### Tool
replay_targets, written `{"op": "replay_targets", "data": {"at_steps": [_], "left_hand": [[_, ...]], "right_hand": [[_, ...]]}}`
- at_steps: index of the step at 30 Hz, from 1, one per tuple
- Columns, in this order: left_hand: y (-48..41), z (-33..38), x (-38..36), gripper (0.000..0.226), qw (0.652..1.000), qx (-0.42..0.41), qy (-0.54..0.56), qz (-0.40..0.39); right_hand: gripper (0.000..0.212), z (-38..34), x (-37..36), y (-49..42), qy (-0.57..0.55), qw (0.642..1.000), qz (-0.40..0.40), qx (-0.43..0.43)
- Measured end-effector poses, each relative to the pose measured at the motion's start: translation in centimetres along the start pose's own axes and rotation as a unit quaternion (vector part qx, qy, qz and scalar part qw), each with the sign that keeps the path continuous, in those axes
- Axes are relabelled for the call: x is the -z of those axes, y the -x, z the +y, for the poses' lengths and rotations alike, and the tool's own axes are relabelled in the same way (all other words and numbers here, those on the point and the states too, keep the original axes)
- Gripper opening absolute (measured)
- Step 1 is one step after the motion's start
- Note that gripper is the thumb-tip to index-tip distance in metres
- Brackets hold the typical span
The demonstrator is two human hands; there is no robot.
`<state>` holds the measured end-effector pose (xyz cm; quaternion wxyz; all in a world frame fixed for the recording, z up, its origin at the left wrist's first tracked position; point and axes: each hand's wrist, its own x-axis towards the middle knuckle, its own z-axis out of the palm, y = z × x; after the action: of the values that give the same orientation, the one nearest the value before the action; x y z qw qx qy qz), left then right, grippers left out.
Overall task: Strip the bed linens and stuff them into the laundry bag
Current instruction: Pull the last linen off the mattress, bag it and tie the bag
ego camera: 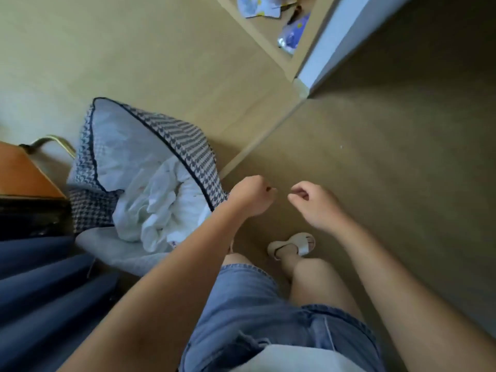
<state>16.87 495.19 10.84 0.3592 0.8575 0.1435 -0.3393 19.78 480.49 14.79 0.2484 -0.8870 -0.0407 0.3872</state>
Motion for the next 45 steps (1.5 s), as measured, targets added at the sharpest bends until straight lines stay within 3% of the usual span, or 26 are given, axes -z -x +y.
{"op": "replay_targets", "data": {"at_steps": [5, 9, 14, 21, 27, 36, 40, 45], "left_hand": [[-2.5, 12.0, -3.8, 0.022, 0.995, -0.055, -0.068, -0.050], [-3.7, 22.6, -7.9, 0.026, 0.983, -0.092, -0.128, -0.092], [-5.1, 35.6, -14.7, 0.037, 0.940, -0.188, -0.254, -0.132], [-5.6, 51.2, -21.6, 0.035, 0.883, -0.305, -0.319, -0.159], [-9.4, 63.5, -27.6, 0.032, 0.850, -0.357, -0.339, -0.189], [-16.8, 88.3, -37.4, 0.036, 0.798, -0.409, -0.382, -0.224], [-18.9, 96.0, -41.1, 0.034, 0.790, -0.423, -0.378, -0.234], [-22.2, 103.2, -45.4, 0.032, 0.787, -0.421, -0.384, -0.237]], "right_hand": [[0.030, 9.5, 7.7, 3.8, -0.098, 0.985, 0.116, -0.079], [0.031, 17.8, 13.4, 6.5, -0.136, 0.967, 0.184, -0.109], [0.032, 28.7, 20.9, 9.9, -0.184, 0.945, 0.241, -0.126], [0.025, 41.7, 28.8, 17.1, -0.260, 0.872, 0.359, -0.208], [0.024, 50.1, 35.4, 17.3, -0.315, 0.826, 0.401, -0.238], [0.024, 64.8, 53.6, 18.0, -0.254, 0.808, 0.453, -0.277], [0.023, 70.6, 58.9, 18.7, -0.278, 0.770, 0.492, -0.296], [0.018, 77.4, 64.2, 17.7, -0.306, 0.767, 0.480, -0.296]]}}
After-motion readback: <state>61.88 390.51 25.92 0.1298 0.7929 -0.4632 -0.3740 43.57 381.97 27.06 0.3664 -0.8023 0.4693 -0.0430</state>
